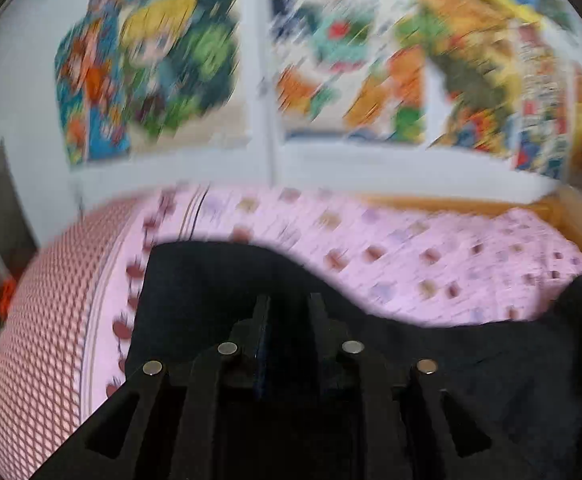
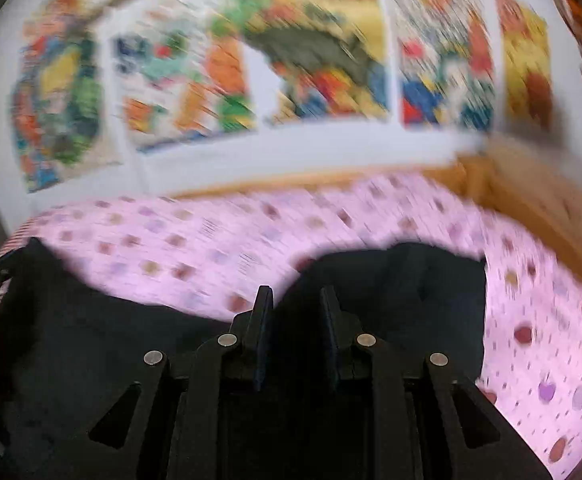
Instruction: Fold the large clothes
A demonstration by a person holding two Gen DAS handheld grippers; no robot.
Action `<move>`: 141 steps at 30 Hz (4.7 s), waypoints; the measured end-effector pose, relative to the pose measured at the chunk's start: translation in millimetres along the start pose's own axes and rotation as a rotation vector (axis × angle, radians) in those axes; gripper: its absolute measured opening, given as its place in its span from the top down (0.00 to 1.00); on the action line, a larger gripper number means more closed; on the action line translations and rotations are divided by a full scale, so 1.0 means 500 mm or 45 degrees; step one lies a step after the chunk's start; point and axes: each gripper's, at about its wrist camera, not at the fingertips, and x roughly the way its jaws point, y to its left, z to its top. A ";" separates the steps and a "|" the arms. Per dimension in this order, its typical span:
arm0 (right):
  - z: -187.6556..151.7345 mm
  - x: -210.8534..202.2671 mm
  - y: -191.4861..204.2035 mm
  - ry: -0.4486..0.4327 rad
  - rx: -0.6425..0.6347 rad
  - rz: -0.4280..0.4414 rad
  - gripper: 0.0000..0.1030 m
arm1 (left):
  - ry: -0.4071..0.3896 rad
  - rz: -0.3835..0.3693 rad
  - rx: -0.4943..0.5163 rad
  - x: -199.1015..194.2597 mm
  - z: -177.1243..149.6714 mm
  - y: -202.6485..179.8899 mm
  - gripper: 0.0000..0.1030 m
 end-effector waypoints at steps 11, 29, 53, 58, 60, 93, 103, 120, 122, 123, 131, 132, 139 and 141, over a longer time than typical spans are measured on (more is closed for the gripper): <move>-0.054 0.015 -0.022 0.041 0.049 0.029 0.79 | 0.067 -0.017 -0.045 0.029 -0.037 0.023 0.81; -0.063 -0.200 -0.039 -0.115 0.050 0.153 0.19 | -0.130 -0.268 -0.075 -0.207 -0.061 0.031 0.10; -0.112 -0.741 -0.006 -0.188 -0.237 0.127 0.11 | -0.274 -0.408 -0.037 -0.644 -0.140 0.126 0.00; -0.163 -0.821 0.008 -0.197 -0.308 0.104 0.11 | -0.277 -0.443 0.000 -0.723 -0.186 0.148 0.00; -0.184 -0.844 0.010 -0.188 -0.319 0.113 0.11 | -0.271 -0.452 0.039 -0.747 -0.207 0.152 0.00; -0.455 -0.854 -0.049 0.165 -0.503 0.198 0.11 | -0.129 -0.588 0.519 -0.806 -0.491 0.170 0.00; -0.429 -0.976 -0.021 0.134 -0.625 0.209 0.11 | -0.170 -0.539 0.468 -0.889 -0.482 0.222 0.00; -0.538 -0.893 0.003 0.266 -0.774 0.275 0.11 | -0.048 -0.538 0.640 -0.808 -0.603 0.223 0.00; -0.559 -0.877 0.004 0.287 -0.779 0.289 0.11 | -0.051 -0.548 0.707 -0.804 -0.622 0.211 0.00; -0.572 -0.865 0.003 0.304 -0.779 0.291 0.11 | -0.050 -0.553 0.739 -0.802 -0.631 0.205 0.00; -0.649 -0.814 -0.013 0.402 -0.788 0.283 0.11 | -0.081 -0.534 0.937 -0.785 -0.695 0.181 0.00; -0.658 -0.814 -0.010 0.394 -0.812 0.273 0.11 | -0.091 -0.519 0.949 -0.783 -0.700 0.181 0.00; -0.674 -0.811 0.009 0.334 -0.937 0.141 0.11 | -0.100 -0.382 0.887 -0.760 -0.707 0.192 0.00; -0.678 -0.807 0.015 0.317 -0.963 0.107 0.11 | -0.094 -0.371 0.835 -0.754 -0.702 0.199 0.00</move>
